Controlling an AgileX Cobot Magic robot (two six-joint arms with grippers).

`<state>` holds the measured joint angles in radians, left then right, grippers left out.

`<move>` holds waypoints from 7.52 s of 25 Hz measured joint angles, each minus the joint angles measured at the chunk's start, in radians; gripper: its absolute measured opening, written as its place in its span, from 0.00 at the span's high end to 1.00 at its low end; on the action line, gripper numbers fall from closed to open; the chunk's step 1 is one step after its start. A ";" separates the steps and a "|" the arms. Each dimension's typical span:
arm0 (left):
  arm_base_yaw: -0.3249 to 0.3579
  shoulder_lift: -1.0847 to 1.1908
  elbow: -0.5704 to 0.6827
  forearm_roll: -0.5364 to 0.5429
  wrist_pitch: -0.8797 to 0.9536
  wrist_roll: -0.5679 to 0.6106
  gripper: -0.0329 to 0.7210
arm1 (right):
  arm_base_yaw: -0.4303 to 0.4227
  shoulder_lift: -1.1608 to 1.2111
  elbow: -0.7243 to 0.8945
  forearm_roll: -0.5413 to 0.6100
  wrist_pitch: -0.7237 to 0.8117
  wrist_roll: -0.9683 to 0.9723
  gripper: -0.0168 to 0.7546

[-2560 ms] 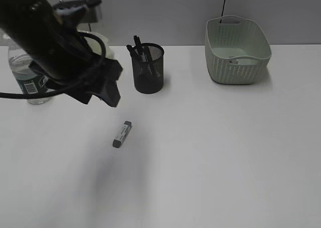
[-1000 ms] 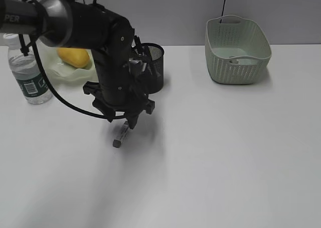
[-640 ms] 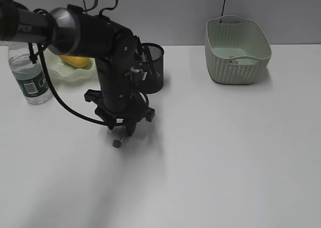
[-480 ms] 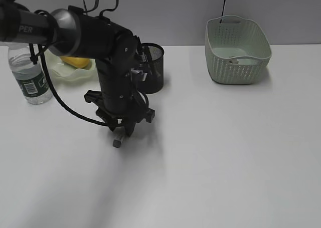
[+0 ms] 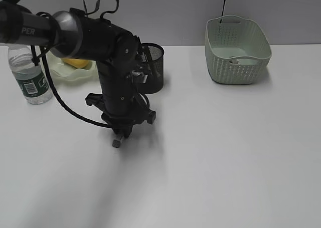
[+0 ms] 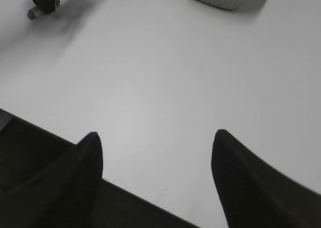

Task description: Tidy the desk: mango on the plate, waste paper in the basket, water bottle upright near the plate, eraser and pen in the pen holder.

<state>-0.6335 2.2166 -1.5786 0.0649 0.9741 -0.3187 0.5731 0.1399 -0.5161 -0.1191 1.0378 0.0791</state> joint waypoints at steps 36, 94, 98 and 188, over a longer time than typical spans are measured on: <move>0.078 0.013 -0.492 0.033 -0.258 -0.002 0.75 | 0.000 0.000 0.000 0.000 0.000 0.000 0.32; 0.254 -1.004 0.371 0.077 0.243 0.133 0.27 | 0.000 0.000 0.000 0.000 0.000 0.001 0.33; 0.339 -1.200 0.526 0.069 0.234 0.145 0.28 | 0.000 0.000 0.000 0.000 0.000 0.001 0.33; 0.697 -2.224 1.056 -0.112 0.093 0.267 0.29 | -0.487 -0.148 0.011 0.063 0.003 0.001 0.33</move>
<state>0.0631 -0.0075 -0.5226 -0.0473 1.0675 -0.0514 0.0858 -0.0081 -0.5046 -0.0559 1.0408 0.0800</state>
